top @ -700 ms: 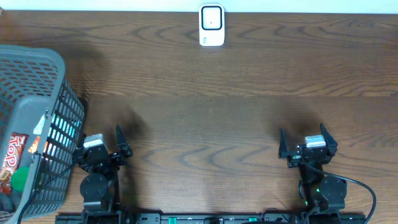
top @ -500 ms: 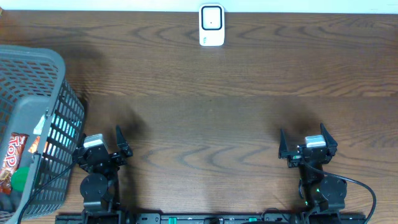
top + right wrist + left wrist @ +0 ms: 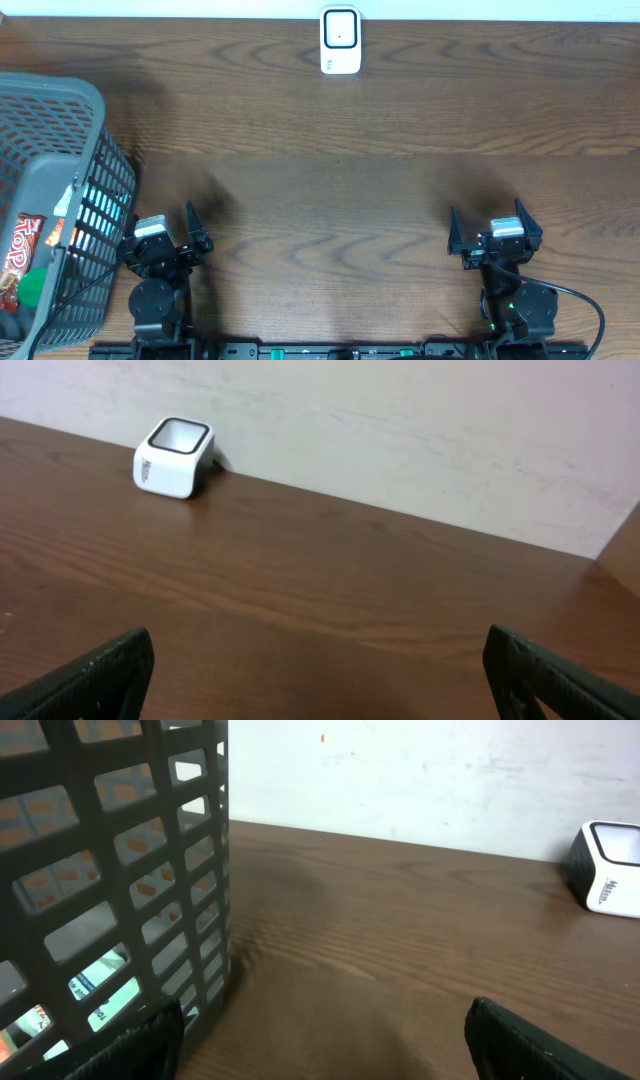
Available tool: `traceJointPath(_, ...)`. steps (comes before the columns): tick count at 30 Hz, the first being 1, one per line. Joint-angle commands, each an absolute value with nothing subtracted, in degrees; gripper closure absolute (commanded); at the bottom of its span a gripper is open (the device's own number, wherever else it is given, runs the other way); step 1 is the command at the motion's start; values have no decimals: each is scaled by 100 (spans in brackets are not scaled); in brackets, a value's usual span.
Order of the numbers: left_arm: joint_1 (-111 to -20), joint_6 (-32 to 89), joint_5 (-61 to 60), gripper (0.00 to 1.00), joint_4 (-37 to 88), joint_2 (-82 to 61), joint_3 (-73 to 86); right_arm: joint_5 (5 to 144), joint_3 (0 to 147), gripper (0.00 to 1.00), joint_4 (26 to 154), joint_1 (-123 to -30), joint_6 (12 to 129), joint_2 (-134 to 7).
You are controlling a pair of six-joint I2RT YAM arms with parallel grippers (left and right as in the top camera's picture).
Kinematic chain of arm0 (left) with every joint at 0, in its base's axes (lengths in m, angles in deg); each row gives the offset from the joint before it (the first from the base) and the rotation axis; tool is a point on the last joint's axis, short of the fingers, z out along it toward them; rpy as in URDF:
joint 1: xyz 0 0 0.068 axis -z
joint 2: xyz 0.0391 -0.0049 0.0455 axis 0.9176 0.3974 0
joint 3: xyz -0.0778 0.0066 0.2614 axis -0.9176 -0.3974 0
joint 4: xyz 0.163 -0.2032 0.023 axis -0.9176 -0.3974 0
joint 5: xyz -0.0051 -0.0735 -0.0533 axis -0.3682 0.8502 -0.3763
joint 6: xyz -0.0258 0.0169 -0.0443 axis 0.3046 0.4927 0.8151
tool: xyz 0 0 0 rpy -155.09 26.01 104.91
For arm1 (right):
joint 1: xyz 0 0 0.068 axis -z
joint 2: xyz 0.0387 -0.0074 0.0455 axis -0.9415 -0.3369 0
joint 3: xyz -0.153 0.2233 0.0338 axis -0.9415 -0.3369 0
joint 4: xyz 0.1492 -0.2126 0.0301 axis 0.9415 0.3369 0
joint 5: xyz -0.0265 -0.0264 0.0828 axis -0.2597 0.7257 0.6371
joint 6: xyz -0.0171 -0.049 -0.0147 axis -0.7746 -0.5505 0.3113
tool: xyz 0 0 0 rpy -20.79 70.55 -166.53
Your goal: Scan the item barcode
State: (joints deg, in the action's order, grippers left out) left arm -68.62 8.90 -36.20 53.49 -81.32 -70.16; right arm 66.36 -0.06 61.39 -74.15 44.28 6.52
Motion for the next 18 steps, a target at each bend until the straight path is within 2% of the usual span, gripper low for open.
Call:
traceJointPath(1, -6858, 920, -3633, 10, 5214, -8156, -7143, 6649, -13, 1, 6163, -7428, 4513, 698)
traceJointPath(18, -6865, 833, -3631, 9, 5220, -8145, -7141, 6649, -13, 1, 6163, -7428, 4513, 698)
